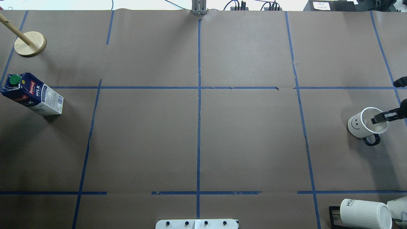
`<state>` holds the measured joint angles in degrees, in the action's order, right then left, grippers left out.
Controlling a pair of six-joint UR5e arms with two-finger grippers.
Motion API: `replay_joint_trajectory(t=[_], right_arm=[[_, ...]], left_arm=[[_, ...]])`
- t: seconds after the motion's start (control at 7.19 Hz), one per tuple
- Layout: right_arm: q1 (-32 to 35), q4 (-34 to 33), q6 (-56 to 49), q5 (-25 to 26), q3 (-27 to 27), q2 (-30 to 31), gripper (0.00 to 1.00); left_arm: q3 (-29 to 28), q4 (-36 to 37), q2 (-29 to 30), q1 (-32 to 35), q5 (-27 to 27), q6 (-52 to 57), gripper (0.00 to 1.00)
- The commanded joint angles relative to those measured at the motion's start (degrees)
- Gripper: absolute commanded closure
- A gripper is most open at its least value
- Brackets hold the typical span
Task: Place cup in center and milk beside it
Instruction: 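Lower the right gripper onto the white mug and grasp its rim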
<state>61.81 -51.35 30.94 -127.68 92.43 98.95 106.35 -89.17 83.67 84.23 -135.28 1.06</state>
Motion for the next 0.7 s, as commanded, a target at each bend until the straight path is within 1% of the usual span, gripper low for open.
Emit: replay_joint_trajectory(t=[0.0,0.14,0.28,0.42,0.56], right_arm=[[-0.02,-0.06,0.09,-0.38,0.82,0.02,1.0],[-0.02,-2.24,0.26,-3.07,2.74,-0.42,1.0],[0.33,-10.01,0.7,-5.45,5.54,-4.77,1.0],[0.42,-21.83,1.22,-5.13,8.53,-12.12,1.0],[0.07,-30.65,4.71,-4.77,8.91,-20.81,1.0]], left_arm=[[0.09,-0.04,0.0,0.06,-0.07,0.0,0.0],[0.26,-0.04,0.0,-0.03,-0.07,0.0,0.0],[0.26,-0.04,0.0,0.06,-0.07,0.0,0.0],[0.26,-0.04,0.0,-0.03,-0.07,0.09,0.0],[0.26,-0.13,0.0,-0.03,-0.07,0.09,0.0]])
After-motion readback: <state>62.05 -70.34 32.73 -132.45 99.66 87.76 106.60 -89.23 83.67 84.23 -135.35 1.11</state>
